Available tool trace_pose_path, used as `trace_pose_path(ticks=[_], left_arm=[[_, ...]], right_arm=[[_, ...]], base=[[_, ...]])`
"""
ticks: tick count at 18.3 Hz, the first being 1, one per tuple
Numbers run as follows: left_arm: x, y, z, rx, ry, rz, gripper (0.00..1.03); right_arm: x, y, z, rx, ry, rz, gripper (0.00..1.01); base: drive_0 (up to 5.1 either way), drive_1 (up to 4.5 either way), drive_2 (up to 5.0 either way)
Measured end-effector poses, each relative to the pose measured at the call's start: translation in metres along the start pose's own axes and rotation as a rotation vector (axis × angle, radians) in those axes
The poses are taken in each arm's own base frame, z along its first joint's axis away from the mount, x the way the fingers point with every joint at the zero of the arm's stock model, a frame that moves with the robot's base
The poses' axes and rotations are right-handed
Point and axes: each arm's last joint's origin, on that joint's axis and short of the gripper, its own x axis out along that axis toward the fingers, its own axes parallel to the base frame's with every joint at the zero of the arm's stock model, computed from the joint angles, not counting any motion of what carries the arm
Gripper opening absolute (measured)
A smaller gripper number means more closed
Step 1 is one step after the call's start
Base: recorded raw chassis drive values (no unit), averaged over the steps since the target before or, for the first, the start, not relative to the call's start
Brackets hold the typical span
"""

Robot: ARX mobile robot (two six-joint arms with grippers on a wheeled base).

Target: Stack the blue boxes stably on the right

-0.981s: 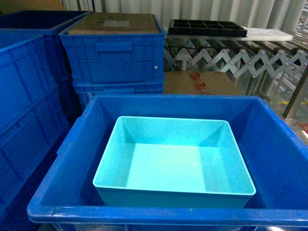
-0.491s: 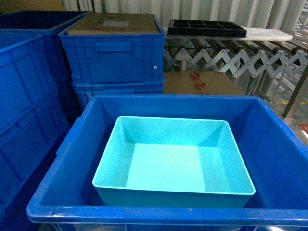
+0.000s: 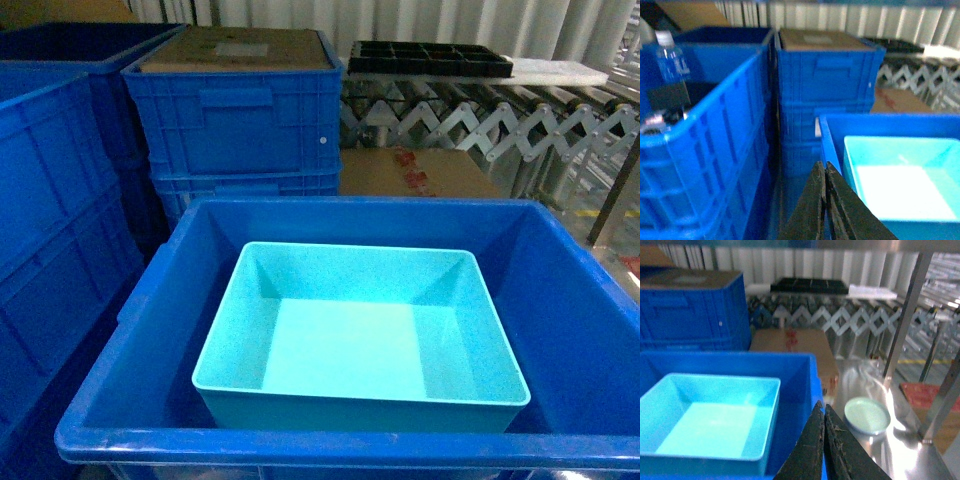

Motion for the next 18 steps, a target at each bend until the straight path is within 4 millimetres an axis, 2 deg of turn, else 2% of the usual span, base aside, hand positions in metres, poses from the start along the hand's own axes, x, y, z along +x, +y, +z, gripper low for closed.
trace_pose_path(ticks=[1, 2, 14, 15, 18], left_arm=[[-0.0056, 0.0001, -0.0042, 0.000, 0.029, 0.001, 0.02], [-0.0073, 0.0000, 0.0017, 0.001, -0.027, 0.001, 0.02], [-0.0070, 0.0000, -0.0014, 0.002, -0.005, -0.001, 0.02], [-0.0070, 0.0000, -0.0014, 0.001, -0.005, -0.001, 0.07], [-0.0070, 0.0000, -0.0014, 0.001, -0.005, -0.001, 0.47]], right_arm=[[-0.0060, 0.0000, -0.0042, 0.000, 0.029, 0.000, 0.02], [-0.0084, 0.0001, 0.0016, 0.000, -0.033, 0.003, 0.02], [-0.0082, 0.0000, -0.0009, -0.001, -0.011, 0.000, 0.02], [-0.0082, 0.0000, -0.0009, -0.001, -0.011, 0.000, 0.10], [-0.0082, 0.0000, -0.0009, -0.001, -0.011, 0.000, 0.49]], base=[[0.0, 0.00, 0.0], [0.0, 0.00, 0.0], [0.0, 0.00, 0.0], [0.0, 0.00, 0.0], [0.0, 0.00, 0.0]])
